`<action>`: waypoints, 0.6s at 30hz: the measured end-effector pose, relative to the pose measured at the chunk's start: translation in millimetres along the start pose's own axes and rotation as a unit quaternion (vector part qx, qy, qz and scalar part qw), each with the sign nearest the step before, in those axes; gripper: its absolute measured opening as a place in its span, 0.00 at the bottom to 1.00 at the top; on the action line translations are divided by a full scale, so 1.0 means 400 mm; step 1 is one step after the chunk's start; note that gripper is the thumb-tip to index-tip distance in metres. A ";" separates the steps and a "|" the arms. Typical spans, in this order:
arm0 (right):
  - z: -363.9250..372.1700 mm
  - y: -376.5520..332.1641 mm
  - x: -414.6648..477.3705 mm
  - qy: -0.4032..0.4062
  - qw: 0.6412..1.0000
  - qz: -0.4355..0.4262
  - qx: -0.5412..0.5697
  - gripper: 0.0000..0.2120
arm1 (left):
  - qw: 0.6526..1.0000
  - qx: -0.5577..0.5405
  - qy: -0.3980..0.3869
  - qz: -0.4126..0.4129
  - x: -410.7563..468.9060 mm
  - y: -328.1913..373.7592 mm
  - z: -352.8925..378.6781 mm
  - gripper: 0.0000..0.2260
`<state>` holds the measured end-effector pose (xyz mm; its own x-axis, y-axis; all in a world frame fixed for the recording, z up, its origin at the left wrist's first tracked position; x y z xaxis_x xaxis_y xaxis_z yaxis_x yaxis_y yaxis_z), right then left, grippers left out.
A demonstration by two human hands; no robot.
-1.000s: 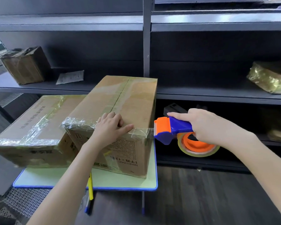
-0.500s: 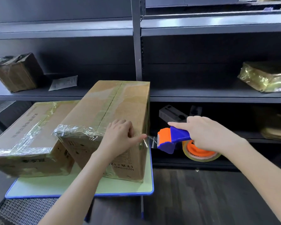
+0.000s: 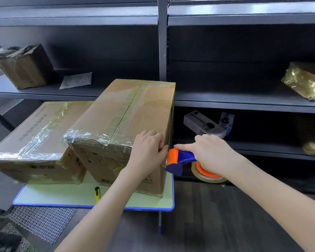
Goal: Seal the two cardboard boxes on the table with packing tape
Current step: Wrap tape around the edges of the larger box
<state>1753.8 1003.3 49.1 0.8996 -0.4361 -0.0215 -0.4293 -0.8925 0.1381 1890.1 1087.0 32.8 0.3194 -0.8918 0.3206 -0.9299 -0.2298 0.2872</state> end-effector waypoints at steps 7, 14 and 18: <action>-0.018 0.000 0.035 -0.032 0.999 -0.013 -0.030 0.27 | 1.000 0.002 -0.029 -0.005 0.016 0.003 0.006 0.17; 0.068 0.001 0.020 -0.165 0.984 0.000 -0.070 0.26 | 0.995 0.059 -0.074 -0.021 0.031 0.007 0.007 0.16; 0.035 0.039 0.037 -0.056 0.996 0.064 -0.023 0.30 | 0.987 0.141 -0.063 -0.043 0.025 0.029 0.010 0.05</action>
<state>1759.2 981.5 37.1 0.8222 -0.5582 -0.1113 -0.5332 -0.8238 0.1927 1881.8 1073.9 35.8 0.3903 -0.9017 0.1862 -0.9199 -0.3901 0.0391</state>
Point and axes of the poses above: each hand's wrist, its own x-axis towards the middle knuckle, its own z-axis out of the palm, y = z × x, the point moved 3 cm from there along x, towards the middle knuckle, and after that the axes turned 5 degrees about x, right-handed, at the moved point
